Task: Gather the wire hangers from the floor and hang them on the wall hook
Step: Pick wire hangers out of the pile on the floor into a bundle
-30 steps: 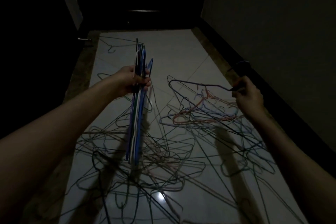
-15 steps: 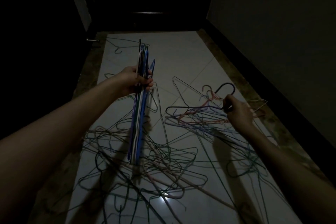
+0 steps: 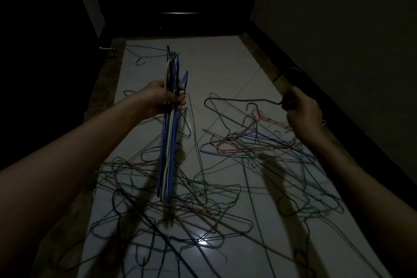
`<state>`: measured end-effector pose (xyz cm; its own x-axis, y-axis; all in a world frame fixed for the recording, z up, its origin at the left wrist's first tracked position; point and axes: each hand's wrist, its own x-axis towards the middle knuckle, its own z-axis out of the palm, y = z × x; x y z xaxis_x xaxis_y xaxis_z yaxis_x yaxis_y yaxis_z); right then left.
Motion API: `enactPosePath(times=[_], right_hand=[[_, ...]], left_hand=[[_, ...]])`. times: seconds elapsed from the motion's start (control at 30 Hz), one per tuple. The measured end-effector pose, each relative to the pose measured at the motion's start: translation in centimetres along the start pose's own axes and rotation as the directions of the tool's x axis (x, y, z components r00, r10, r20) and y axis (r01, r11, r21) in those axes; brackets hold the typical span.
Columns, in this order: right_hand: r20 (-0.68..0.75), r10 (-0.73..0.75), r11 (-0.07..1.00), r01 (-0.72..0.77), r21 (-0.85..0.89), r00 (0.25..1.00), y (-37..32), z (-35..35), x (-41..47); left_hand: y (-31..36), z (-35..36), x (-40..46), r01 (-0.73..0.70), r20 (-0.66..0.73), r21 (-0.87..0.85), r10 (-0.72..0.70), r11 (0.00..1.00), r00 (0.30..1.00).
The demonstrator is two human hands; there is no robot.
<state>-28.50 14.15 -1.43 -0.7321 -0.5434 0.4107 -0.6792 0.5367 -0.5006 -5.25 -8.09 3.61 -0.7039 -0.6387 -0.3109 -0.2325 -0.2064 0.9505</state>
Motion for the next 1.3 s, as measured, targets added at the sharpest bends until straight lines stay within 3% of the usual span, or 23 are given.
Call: enactPosePath(times=[0.13, 0.3, 0.37, 0.53, 0.8, 0.93, 1.07, 1.3], right_hand=[[-0.011, -0.105, 0.994, 0.105, 0.013, 0.994, -1.4, -1.7, 1.5], [0.260, -0.161, 0.982, 0.181, -0.053, 0.952, -2.1, -2.0, 1.7], [0.303, -0.195, 0.960, 0.244, -0.134, 0.933, -1.9, -1.5, 0.8], [0.248, -0.177, 0.957, 0.225, -0.183, 0.952, -1.6, -1.2, 0.7], [0.114, -0.216, 0.966, 0.229, -0.119, 0.970, -2.7, -1.9, 2.3], [0.158, -0.182, 0.976, 0.159, 0.148, 0.970, -3.3, -1.6, 2.9], [0.256, -0.122, 0.912, 0.007, 0.409, 0.959, -5.3, -0.6, 2.4], [0.357, -0.218, 0.853, -0.001, 0.522, 0.908, -11.0, 1.7, 0.7]], left_hand=[[0.2, 0.2, -0.1, -0.018, 0.002, 0.007, 0.018, 1.000, 1.000], [0.2, 0.2, -0.2, -0.031, 0.007, 0.017, 0.031, 0.999, 1.000], [0.3, 0.1, -0.2, -0.028, 0.008, 0.013, 0.028, 1.000, 1.000], [0.1, -0.2, 0.0, -0.030, 0.012, 0.021, 0.030, 0.999, 0.999], [-0.1, -0.2, 0.6, -0.006, 0.005, 0.024, 0.006, 1.000, 1.000], [-0.1, 0.2, 0.6, -0.014, 0.023, 0.015, 0.014, 1.000, 1.000], [-0.6, 0.8, 0.9, 0.027, 0.040, -0.031, -0.025, 0.999, 0.999], [-0.5, 3.6, 0.4, 0.067, 0.038, -0.107, -0.063, 0.992, 0.997]])
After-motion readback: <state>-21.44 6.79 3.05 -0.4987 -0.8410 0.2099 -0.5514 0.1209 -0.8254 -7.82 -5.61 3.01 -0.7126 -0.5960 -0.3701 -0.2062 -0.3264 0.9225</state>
